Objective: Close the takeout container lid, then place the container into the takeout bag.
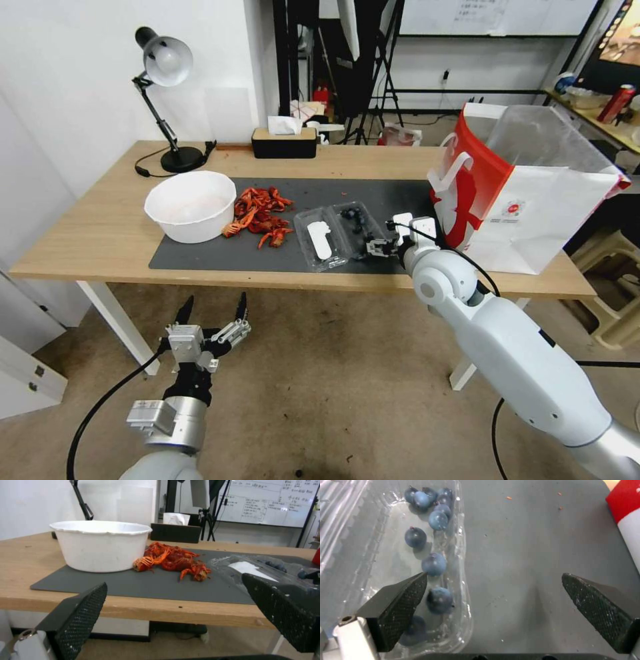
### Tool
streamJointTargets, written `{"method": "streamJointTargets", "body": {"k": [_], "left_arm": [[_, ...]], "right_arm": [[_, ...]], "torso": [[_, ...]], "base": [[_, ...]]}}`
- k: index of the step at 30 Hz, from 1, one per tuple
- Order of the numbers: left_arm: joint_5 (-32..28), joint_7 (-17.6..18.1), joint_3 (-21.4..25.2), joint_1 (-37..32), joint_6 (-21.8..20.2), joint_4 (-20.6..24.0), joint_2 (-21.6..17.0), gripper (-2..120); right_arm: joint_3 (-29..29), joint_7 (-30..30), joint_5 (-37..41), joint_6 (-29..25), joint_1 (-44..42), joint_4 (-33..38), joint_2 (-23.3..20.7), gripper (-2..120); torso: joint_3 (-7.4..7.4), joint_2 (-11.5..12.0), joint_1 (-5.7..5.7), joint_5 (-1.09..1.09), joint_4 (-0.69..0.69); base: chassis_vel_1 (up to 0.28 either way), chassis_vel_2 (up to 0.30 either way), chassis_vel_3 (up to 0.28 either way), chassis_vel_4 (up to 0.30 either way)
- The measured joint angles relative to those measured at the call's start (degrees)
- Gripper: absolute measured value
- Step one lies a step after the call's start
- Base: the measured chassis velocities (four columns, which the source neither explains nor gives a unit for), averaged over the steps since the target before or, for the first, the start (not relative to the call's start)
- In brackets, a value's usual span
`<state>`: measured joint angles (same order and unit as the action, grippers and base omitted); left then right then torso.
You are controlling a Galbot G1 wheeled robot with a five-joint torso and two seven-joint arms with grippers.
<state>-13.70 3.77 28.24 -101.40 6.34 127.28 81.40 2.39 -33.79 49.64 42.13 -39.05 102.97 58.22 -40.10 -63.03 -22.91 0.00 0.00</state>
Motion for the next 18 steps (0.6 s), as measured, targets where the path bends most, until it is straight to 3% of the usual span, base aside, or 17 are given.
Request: {"method": "streamJointTargets", "body": {"k": [18], "left_arm": [[0.26,0.19,-0.14,-0.13,0.66,0.09,-0.15,100]], "right_arm": [[-0.92,-3.05,1.40,-0.01,-1.28,1.03,-0.36,100]], "torso": [[0.00,0.00,-0.01,0.00,0.00]], "base": [[0.000,0.000,0.000,0.000]]}}
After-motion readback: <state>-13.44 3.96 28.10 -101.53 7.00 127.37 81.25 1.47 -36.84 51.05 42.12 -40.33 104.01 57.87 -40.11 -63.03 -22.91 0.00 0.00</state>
